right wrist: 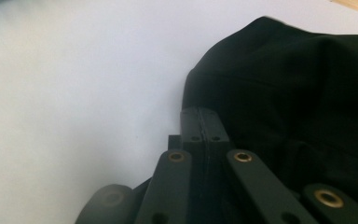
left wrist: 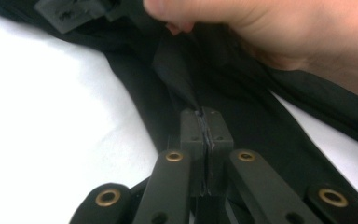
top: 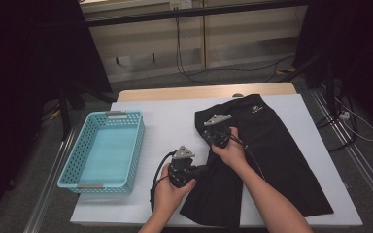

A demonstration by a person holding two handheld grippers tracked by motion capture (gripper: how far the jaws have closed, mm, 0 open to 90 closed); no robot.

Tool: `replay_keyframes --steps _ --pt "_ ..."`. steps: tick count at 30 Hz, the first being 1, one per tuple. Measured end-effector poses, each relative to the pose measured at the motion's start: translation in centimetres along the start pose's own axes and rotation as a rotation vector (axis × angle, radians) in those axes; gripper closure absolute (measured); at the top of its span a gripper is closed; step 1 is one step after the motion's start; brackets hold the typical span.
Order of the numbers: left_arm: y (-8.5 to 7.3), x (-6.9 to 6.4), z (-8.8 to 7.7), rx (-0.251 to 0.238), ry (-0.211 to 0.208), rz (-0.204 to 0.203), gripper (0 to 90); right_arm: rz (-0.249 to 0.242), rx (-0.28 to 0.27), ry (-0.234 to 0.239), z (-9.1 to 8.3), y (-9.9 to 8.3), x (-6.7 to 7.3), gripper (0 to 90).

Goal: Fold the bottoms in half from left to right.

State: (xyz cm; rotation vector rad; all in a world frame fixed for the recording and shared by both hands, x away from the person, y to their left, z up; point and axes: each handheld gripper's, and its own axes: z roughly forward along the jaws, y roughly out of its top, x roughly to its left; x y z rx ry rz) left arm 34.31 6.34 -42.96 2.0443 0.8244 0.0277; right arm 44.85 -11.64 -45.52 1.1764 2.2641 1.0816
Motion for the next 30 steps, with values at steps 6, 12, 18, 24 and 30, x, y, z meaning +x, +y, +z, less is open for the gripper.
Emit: replay_keyframes --steps 6,12,18,24,30 --pt "1.6 -1.0 0.1 -0.042 -0.038 0.02 89.0 0.039 -0.066 -0.002 -3.5 1.2 -2.1 90.0" --pt "4.8 -3.7 1.4 -0.088 -0.133 0.068 89.0 0.084 -0.13 -0.024 -7.8 2.0 -4.6 90.0" --pt "8.5 -6.4 2.6 -0.206 -0.221 0.093 63.8 0.164 -0.199 -0.196 -14.8 2.3 -10.6 90.0" --pt "7.6 -2.5 1.2 -0.158 -0.016 0.144 27.6 0.273 -0.217 -0.329 -17.4 0.6 -14.4 53.4" --pt "4.9 2.2 -0.3 -0.084 0.099 0.134 19.1 0.211 -0.147 -0.225 -16.4 -2.3 -10.9 43.2"
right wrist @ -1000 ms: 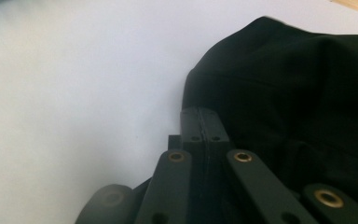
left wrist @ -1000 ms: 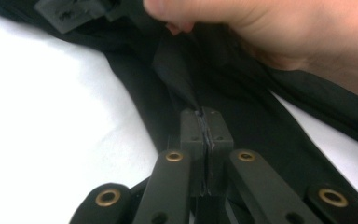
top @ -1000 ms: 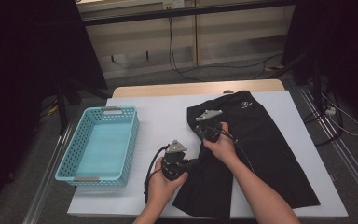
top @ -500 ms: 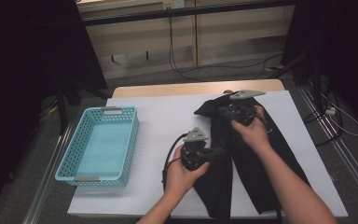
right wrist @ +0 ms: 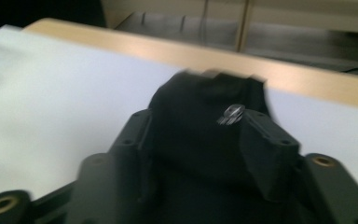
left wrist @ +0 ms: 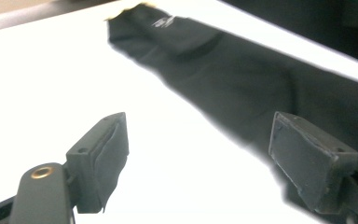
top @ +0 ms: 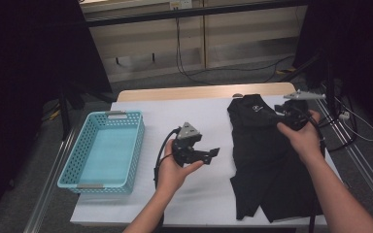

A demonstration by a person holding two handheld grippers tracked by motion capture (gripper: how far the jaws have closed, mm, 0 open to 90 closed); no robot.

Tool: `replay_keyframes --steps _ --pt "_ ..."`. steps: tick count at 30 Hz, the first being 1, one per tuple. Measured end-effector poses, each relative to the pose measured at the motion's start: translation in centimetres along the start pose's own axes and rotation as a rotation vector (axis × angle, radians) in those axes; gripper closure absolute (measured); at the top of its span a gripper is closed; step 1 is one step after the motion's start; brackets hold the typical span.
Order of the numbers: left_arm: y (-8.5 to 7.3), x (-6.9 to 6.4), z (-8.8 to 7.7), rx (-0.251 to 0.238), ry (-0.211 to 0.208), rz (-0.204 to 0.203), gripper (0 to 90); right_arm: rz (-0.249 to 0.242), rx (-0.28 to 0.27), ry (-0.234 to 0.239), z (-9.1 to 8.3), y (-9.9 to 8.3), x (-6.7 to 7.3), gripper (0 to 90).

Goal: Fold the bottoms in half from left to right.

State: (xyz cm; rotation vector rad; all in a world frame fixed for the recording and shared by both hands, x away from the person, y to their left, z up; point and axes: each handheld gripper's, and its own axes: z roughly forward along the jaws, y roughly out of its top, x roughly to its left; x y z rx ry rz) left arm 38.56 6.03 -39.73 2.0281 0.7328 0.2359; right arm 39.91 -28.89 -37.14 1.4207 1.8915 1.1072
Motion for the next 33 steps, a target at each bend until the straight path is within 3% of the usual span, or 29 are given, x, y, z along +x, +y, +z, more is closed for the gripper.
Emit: replay_keyframes --steps 4,8,11,13,15,21,23,26,29,31,33 --pt "-1.8 1.9 -0.7 0.033 0.036 -0.003 17.3 -0.048 0.06 0.043 -0.4 -3.2 1.5 39.6" --pt "-3.4 2.9 -0.9 0.054 0.054 -0.015 16.1 -0.048 0.117 0.079 -0.8 -6.2 2.2 37.3" --pt "-4.1 3.3 -1.0 0.069 0.061 -0.013 15.3 -0.056 0.138 0.072 -1.3 -8.0 2.5 35.2" --pt "-4.5 3.4 -0.9 0.072 0.055 -0.025 14.5 -0.062 0.157 0.033 -1.7 -8.8 2.5 35.6" --pt "-4.8 3.4 -0.9 0.087 0.055 -0.017 14.2 -0.043 0.159 0.057 -2.2 -9.0 2.5 36.7" --pt "-5.1 3.9 -1.0 0.09 0.08 -0.015 12.7 -0.083 0.163 0.114 -3.6 -10.0 3.5 49.4" --pt "-5.2 4.0 -1.1 0.088 0.08 -0.015 12.1 -0.102 0.176 0.105 -3.6 -10.6 3.8 50.3" --pt "-5.4 4.2 -1.1 0.09 0.087 -0.02 11.3 -0.106 0.206 0.129 -3.5 -11.3 3.4 56.1" --pt "-5.4 4.4 -1.2 0.086 0.096 -0.024 11.1 -0.117 0.201 0.138 -3.3 -11.7 3.3 60.4" --pt "-5.4 4.4 -1.1 0.093 0.095 -0.024 11.0 -0.135 0.212 0.137 -3.0 -11.9 3.4 67.8" --pt "-5.5 4.4 -1.1 0.095 0.102 -0.019 11.0 -0.152 0.215 0.153 -3.1 -11.8 3.6 85.3"
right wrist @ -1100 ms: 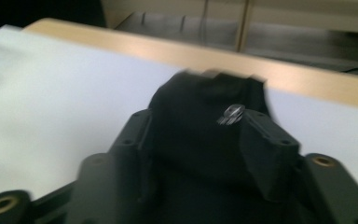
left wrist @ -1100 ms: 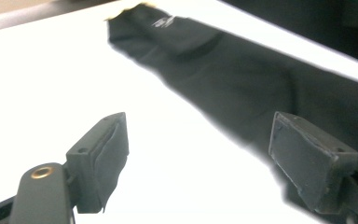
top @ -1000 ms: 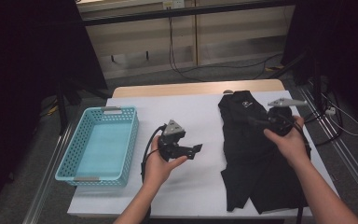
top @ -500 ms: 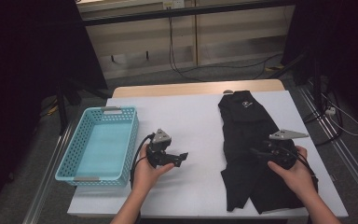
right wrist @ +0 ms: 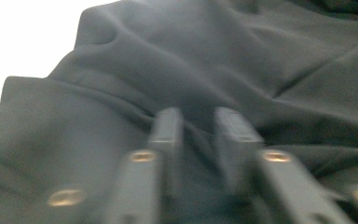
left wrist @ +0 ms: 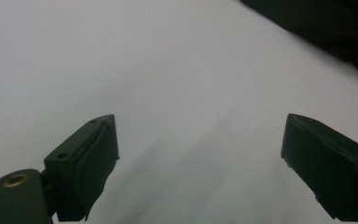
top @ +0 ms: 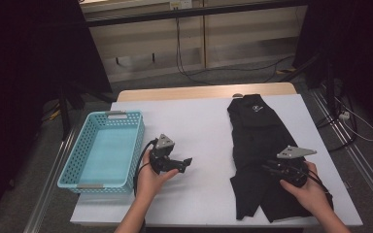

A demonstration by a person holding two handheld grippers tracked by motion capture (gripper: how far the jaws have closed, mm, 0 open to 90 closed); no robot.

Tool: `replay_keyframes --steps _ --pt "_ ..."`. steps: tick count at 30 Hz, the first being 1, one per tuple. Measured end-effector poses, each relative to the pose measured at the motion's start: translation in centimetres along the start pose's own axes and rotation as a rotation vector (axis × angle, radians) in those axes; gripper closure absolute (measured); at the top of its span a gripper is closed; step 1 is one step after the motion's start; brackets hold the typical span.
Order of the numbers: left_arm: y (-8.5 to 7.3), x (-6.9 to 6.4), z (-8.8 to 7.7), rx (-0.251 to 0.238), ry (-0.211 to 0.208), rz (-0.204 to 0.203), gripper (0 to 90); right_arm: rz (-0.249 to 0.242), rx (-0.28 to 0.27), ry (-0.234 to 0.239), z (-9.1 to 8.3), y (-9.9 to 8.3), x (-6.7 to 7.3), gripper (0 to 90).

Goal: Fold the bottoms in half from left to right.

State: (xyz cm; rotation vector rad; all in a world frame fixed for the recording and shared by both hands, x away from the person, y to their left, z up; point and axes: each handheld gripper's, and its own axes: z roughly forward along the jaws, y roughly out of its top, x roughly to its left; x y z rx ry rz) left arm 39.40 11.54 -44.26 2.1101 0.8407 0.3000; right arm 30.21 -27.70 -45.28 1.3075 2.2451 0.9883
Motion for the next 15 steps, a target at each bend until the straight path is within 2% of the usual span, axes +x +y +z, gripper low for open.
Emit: replay_keyframes --steps 1,3,5,10,15 --pt "0.0 0.0 0.0 0.0 0.003 0.002 11.0 -0.014 0.005 -0.005 -0.1 0.1 0.1 90.0" --pt "0.0 0.0 -0.1 -0.007 0.004 -0.001 11.1 -0.039 0.01 -0.005 -0.2 0.2 0.1 90.0" --pt "0.0 0.0 -0.2 -0.009 0.012 0.007 11.1 -0.019 0.0 0.009 -0.6 0.3 -0.1 90.0" --pt "0.0 0.0 -0.2 -0.021 0.009 0.014 11.3 0.012 -0.057 0.008 -2.7 0.4 -1.2 90.0" --pt "0.1 -0.1 -0.1 -0.018 0.005 0.02 11.8 0.035 -0.095 0.004 -4.7 -0.6 -2.4 90.0"
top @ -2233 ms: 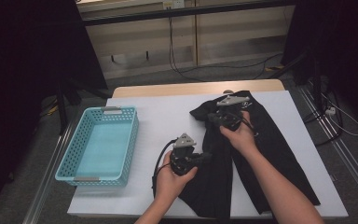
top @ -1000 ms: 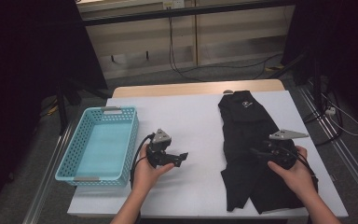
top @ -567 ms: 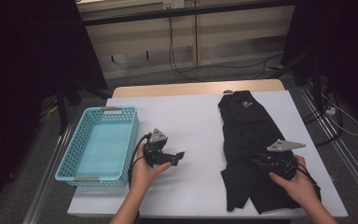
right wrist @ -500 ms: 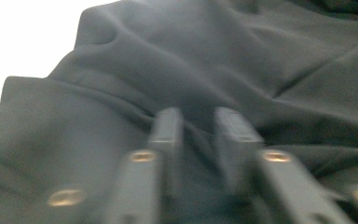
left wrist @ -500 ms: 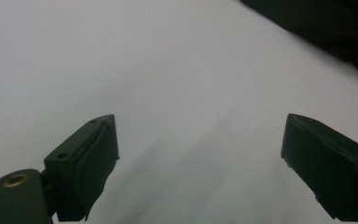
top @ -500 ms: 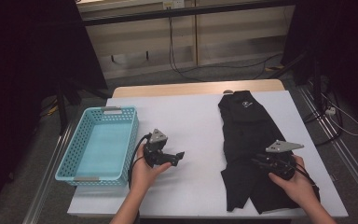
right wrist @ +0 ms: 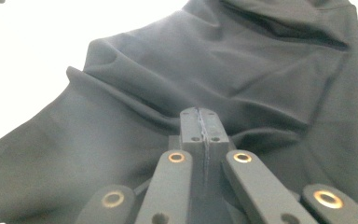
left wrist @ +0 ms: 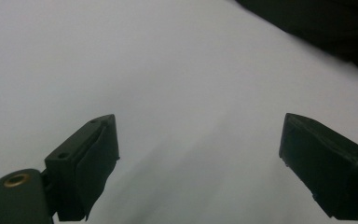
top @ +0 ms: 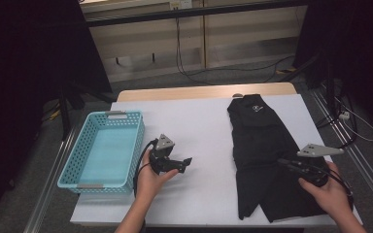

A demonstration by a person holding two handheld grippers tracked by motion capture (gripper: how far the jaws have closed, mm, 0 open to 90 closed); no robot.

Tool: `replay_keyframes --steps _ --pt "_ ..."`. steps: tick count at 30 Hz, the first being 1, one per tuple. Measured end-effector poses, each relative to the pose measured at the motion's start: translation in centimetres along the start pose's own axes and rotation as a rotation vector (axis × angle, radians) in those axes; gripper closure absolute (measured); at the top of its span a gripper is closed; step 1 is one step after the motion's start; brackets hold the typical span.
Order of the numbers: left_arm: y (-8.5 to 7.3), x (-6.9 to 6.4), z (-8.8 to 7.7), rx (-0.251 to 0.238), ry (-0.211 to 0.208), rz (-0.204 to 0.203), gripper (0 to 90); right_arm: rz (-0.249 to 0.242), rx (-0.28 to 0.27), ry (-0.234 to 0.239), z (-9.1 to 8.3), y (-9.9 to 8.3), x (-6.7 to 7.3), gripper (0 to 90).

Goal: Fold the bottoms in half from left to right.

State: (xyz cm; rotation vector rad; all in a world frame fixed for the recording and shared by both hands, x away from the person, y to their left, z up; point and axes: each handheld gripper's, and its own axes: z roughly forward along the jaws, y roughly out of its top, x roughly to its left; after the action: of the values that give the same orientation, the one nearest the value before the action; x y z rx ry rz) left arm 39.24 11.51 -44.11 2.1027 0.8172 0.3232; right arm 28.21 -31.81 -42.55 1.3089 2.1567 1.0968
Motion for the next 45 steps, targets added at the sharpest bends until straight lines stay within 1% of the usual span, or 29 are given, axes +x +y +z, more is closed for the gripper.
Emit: replay_keyframes --steps 3,7,9,11,12,13,14,16,17,18,20,21,23,26,29,30,31,32,33,34,35,37,38,40,45 --pt "0.0 0.0 0.0 0.0 0.003 0.002 11.8 0.018 -0.014 -0.026 -1.3 -0.7 -1.0 90.0" --pt "0.1 -0.2 0.2 0.003 0.003 0.01 11.8 0.061 -0.037 -0.057 -2.9 -1.7 -2.8 90.0" --pt "0.1 -0.3 0.3 0.007 -0.001 0.009 11.8 0.08 -0.043 -0.061 -3.5 -2.1 -3.5 90.0" --pt "0.1 -0.3 0.4 0.013 0.0 0.014 11.9 0.095 -0.036 -0.069 -3.5 -2.5 -3.9 90.0" --pt "0.0 -0.3 0.4 0.016 0.001 0.017 11.9 0.1 -0.026 -0.073 -3.4 -2.5 -3.9 88.6" --pt "0.0 -0.3 0.5 0.019 0.001 0.019 11.9 0.095 -0.017 -0.087 -3.2 -2.5 -3.8 82.2" --pt "0.0 -0.3 0.6 0.018 0.001 0.018 11.9 0.086 -0.018 -0.096 -3.1 -2.5 -3.6 80.0" --pt "0.0 -0.4 0.6 0.023 0.0 0.019 11.9 0.065 -0.014 -0.077 -2.7 -2.1 -2.8 73.0" --pt "0.0 -0.4 0.7 0.025 -0.002 0.017 11.9 0.052 -0.012 -0.069 -2.4 -1.9 -2.3 71.8" --pt "0.0 -0.4 0.7 0.026 0.001 0.023 11.9 0.032 -0.005 -0.052 -2.1 -1.7 -1.9 71.5" --pt "0.0 -0.4 0.7 0.027 0.0 0.022 11.9 0.014 0.001 -0.01 -1.3 -1.4 -0.7 68.9" --pt "0.0 -0.4 0.7 0.026 0.0 0.022 11.9 0.001 0.01 0.011 -0.8 -1.3 -0.2 67.2" --pt "-0.1 -0.3 0.7 0.026 -0.003 0.015 11.9 -0.023 0.03 0.034 0.2 -1.1 0.9 61.6" --pt "-0.1 -0.3 0.7 0.025 -0.003 0.011 11.8 -0.042 0.056 0.056 1.8 -0.8 2.1 55.1" --pt "-0.1 -0.3 0.7 0.026 -0.002 0.012 11.9 -0.046 0.066 0.065 3.1 -0.6 2.7 52.7" --pt "-0.1 -0.3 0.7 0.025 0.0 0.015 11.9 -0.05 0.075 0.061 3.5 -0.6 2.9 52.1" --pt "-0.1 -0.3 0.7 0.026 -0.004 0.007 11.9 -0.06 0.09 0.053 3.8 -0.7 3.1 52.2" --pt "-0.1 -0.3 0.7 0.025 -0.001 0.014 11.9 -0.082 0.088 0.042 4.1 -0.9 3.3 54.0" --pt "-0.1 -0.3 0.7 0.024 -0.001 0.014 11.9 -0.091 0.08 0.036 4.1 -0.9 3.4 63.7" --pt "-0.1 -0.3 0.7 0.025 -0.003 0.01 11.9 -0.086 0.085 0.039 4.0 -0.8 3.4 76.4" --pt "-0.1 -0.3 0.7 0.025 -0.003 0.01 11.9 -0.082 0.089 0.05 3.8 -0.8 3.3 83.6" --pt "-0.1 -0.2 0.6 0.03 -0.002 0.016 11.9 -0.071 0.093 0.058 3.5 -1.0 3.0 88.1" --pt "-0.1 -0.2 0.6 0.029 -0.002 0.016 11.9 -0.067 0.091 0.065 3.2 -1.1 2.8 89.0" --pt "-0.1 -0.2 0.6 0.023 0.0 0.014 11.9 -0.06 0.093 0.075 2.6 -1.4 2.5 89.2" --pt "0.0 -0.2 0.4 0.02 0.002 0.014 11.9 -0.034 0.064 0.07 0.2 -2.0 1.4 89.2"
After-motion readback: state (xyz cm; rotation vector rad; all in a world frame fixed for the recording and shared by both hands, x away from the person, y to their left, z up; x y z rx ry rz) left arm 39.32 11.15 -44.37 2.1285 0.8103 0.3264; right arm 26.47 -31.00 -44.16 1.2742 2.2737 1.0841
